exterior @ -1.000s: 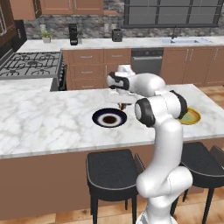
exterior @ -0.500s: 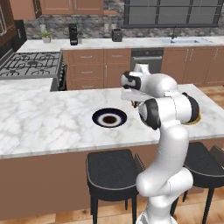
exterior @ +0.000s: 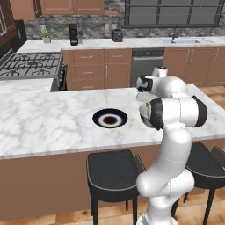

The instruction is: Pick the chicken drumstick and squash from their plates and place them in the bowl. Then put the bowl in the fridge.

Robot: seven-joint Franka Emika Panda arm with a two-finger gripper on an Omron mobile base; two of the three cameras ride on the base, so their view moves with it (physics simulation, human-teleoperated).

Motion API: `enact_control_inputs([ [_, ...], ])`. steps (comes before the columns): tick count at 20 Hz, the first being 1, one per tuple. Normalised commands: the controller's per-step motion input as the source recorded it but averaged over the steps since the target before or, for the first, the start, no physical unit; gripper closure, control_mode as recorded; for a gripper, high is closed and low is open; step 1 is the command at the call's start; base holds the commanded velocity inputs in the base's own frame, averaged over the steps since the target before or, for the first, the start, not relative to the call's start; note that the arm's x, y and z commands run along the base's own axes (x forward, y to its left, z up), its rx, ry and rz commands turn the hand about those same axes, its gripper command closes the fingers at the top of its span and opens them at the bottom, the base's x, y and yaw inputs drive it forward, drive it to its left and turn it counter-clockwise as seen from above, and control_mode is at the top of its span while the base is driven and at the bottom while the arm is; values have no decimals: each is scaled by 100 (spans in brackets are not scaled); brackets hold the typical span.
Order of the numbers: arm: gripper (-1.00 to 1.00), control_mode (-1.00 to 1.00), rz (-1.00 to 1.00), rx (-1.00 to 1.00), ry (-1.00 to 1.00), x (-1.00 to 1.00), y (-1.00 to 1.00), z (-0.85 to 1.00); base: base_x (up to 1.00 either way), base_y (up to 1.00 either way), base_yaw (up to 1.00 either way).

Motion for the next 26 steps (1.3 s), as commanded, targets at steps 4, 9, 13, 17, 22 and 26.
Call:
enact_control_inputs([
  [4,100,-100,0,0,0,7,-59,-8,0,0,0],
  [9,100,-100,0,0,-1,16,-24,-23,0,0,0],
  [13,100,-100,0,0,-1,0,-3,-38,0,0,0],
  [17,100,-100,0,0,0,0,-2,-40,0,0,0],
  [22,100,-100,0,0,0,3,0,-33,0,0,0],
  [26,100,-100,0,0,3,17,0,-18,0,0,0],
])
